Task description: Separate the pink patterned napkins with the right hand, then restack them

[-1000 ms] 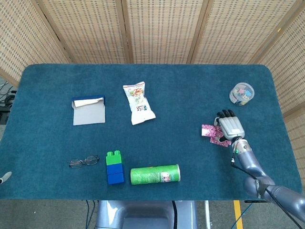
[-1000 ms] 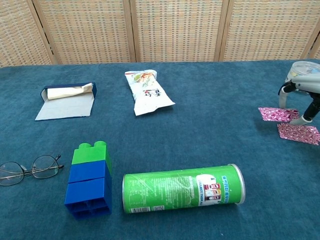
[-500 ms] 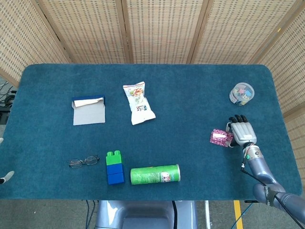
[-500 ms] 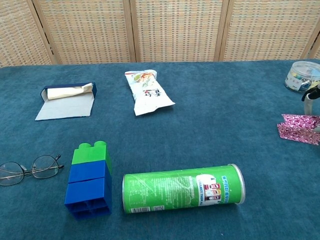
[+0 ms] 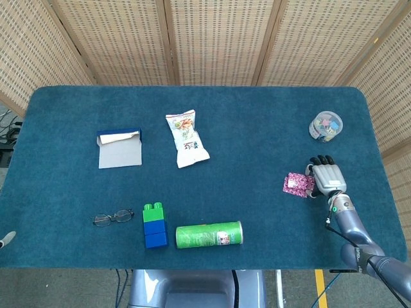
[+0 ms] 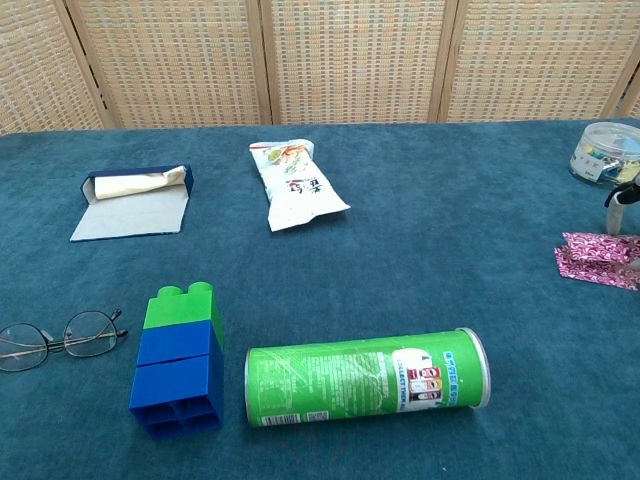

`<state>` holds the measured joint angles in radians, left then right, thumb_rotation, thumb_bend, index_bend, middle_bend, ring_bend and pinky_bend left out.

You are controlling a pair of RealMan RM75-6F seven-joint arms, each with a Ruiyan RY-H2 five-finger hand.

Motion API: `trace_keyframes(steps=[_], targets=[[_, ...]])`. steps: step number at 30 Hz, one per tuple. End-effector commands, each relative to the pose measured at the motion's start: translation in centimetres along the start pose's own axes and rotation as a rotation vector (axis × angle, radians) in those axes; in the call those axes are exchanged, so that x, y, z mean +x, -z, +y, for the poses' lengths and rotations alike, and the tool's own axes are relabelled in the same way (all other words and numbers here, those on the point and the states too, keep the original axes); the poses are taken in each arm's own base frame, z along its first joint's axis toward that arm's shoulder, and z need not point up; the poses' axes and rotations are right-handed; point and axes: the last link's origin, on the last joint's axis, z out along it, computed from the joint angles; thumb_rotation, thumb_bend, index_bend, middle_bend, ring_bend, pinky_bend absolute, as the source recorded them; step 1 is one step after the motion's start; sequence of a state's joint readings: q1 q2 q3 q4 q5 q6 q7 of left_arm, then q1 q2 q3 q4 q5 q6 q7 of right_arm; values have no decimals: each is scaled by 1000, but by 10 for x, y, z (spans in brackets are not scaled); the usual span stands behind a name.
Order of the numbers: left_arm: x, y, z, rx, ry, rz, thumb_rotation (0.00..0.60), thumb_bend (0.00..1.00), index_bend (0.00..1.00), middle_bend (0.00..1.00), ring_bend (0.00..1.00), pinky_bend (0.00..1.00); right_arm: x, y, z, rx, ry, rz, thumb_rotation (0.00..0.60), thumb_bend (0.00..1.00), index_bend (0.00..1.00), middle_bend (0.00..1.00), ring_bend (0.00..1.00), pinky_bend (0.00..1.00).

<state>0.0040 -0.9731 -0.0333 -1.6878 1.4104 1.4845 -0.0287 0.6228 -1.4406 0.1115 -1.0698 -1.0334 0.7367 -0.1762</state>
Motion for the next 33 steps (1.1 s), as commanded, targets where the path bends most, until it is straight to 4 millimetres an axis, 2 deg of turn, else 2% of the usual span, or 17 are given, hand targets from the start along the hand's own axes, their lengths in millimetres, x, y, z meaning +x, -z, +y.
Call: trace_keyframes(steps=[1,8,21,26,33], targets=[[0,0,0,0,0,0,600,46,97,0,0,0,0,0,0,0,2,-3,600,363,331,127,0,0],[0,0,0,0,2,0,600,46,97,0,0,0,1,1,1,4,12,-12,600,363,276,111,0,0],[0,0,-1,1,3,1,600,46,97,0,0,0,2,9,5,4,22,-12,600,363,259,103,0,0],[0,-1,-1,-2,1,2,600,48,97,0,0,0,11,19,8,3,-6,28,600,363,259,103,0,0],[-2,-1,-1,-1,-8,16,600,53,97,0,0,0,25,48,16,-8,-117,179,600,363,258,116,0,0]])
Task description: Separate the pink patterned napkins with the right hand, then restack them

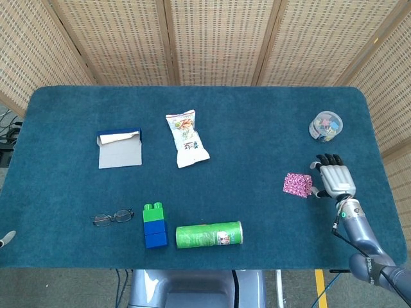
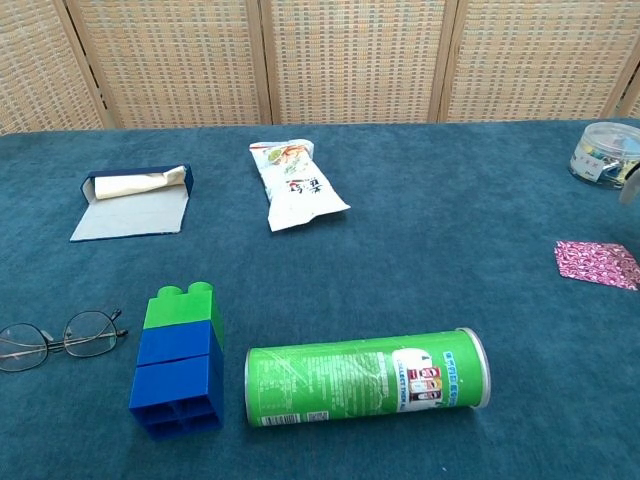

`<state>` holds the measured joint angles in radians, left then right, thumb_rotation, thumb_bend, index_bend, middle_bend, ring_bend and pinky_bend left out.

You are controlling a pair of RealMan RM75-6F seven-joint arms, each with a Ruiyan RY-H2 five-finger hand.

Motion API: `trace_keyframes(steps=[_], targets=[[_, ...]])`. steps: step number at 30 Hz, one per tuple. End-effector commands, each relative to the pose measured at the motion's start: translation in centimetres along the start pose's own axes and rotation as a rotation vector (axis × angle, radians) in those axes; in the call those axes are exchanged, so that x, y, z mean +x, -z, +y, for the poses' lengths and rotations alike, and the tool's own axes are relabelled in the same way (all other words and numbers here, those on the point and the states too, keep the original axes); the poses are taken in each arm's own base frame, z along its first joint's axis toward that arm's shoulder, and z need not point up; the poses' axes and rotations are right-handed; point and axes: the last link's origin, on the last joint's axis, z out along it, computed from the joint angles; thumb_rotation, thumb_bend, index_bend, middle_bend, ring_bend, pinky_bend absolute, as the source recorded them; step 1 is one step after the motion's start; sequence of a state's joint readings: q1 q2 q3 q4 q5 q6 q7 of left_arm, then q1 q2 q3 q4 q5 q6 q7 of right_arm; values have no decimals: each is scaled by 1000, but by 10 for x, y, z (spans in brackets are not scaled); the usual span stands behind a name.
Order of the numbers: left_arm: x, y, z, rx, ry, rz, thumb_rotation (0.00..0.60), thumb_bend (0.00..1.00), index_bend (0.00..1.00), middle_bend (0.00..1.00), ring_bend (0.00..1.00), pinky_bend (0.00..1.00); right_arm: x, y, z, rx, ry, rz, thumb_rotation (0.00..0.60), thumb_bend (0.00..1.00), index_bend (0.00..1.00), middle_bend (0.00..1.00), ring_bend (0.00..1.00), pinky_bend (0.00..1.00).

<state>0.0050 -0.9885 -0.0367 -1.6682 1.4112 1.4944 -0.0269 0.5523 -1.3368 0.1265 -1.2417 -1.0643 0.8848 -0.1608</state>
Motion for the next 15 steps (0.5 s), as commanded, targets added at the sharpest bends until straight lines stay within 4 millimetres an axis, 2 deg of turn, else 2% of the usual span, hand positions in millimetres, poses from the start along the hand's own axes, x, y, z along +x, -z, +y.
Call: trace_keyframes(steps=[1,5,9,15], targets=[[-1,0,0,-3,-3,3,600,53,97,0,0,0,11,19,6,-5,-66,100,600,363,258,119,0,0],[-4,1,2,-14,-2,3,600,54,97,0,0,0,17,35,9,4,-101,193,600,363,258,130,0,0],[-7,2,6,-36,2,15,600,55,97,0,0,0,21,60,12,26,-137,295,600,368,261,133,0,0],[-13,3,12,-68,10,21,600,62,97,0,0,0,20,90,14,48,-165,355,600,365,261,134,0,0]])
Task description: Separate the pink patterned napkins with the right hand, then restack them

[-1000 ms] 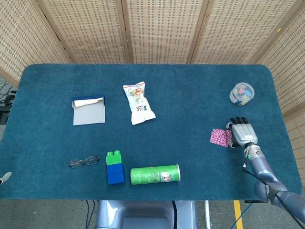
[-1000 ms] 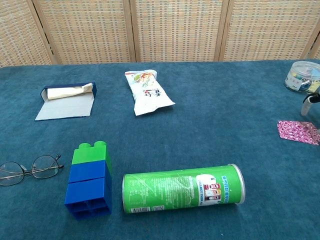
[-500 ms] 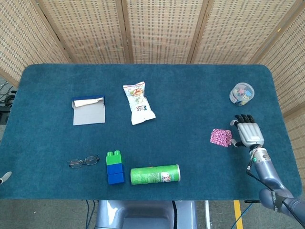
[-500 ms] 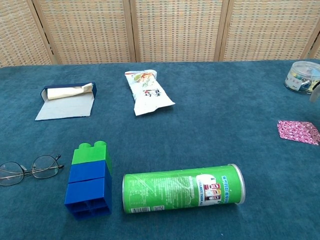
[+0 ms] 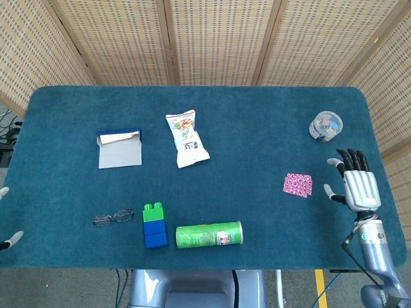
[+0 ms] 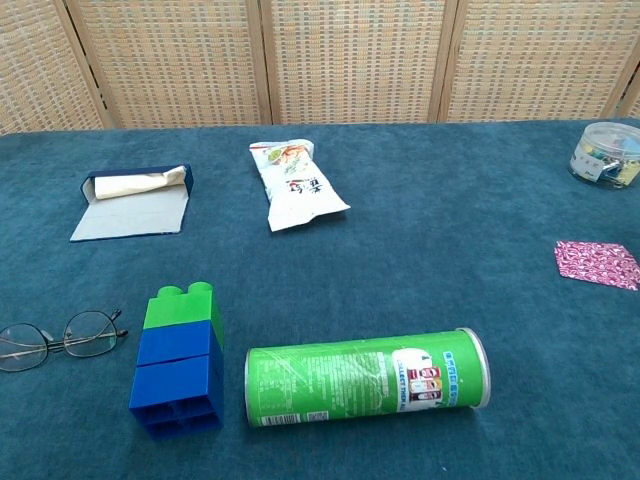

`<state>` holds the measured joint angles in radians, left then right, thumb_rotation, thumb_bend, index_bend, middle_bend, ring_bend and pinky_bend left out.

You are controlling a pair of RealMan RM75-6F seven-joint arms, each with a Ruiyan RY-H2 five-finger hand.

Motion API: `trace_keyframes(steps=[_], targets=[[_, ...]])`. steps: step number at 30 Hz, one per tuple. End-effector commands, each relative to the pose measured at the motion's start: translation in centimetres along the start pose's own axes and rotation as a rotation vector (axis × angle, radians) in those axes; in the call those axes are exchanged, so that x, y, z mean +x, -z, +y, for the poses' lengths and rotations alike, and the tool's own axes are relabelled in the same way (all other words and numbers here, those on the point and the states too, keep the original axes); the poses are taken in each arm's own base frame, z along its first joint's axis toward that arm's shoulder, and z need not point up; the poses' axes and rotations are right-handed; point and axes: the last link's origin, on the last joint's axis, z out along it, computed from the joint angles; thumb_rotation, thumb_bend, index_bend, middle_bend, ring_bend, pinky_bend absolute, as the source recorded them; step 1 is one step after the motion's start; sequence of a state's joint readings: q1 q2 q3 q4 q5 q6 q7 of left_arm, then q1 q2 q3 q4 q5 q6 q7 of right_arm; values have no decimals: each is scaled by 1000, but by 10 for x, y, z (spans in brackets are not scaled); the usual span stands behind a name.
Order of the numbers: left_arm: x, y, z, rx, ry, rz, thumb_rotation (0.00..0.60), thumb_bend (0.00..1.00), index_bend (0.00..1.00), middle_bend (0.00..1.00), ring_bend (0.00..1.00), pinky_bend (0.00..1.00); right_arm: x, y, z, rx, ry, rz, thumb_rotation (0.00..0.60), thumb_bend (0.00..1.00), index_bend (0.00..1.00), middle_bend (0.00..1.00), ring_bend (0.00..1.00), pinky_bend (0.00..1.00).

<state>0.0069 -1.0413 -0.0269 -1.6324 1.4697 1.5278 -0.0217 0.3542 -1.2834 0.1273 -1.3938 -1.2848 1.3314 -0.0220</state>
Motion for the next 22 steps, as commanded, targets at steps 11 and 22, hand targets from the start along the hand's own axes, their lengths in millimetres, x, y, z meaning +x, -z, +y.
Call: trace_keyframes(steps=[11,22], targets=[[-8,1,15,-135,-11,-31,600,68,97,0,0,0,11,53,11,-18,-6,41,600,369,261,133,0,0],[-8,-4,28,-199,-1,-38,600,70,97,0,0,0,13,65,16,-46,-10,43,600,365,261,134,0,0]])
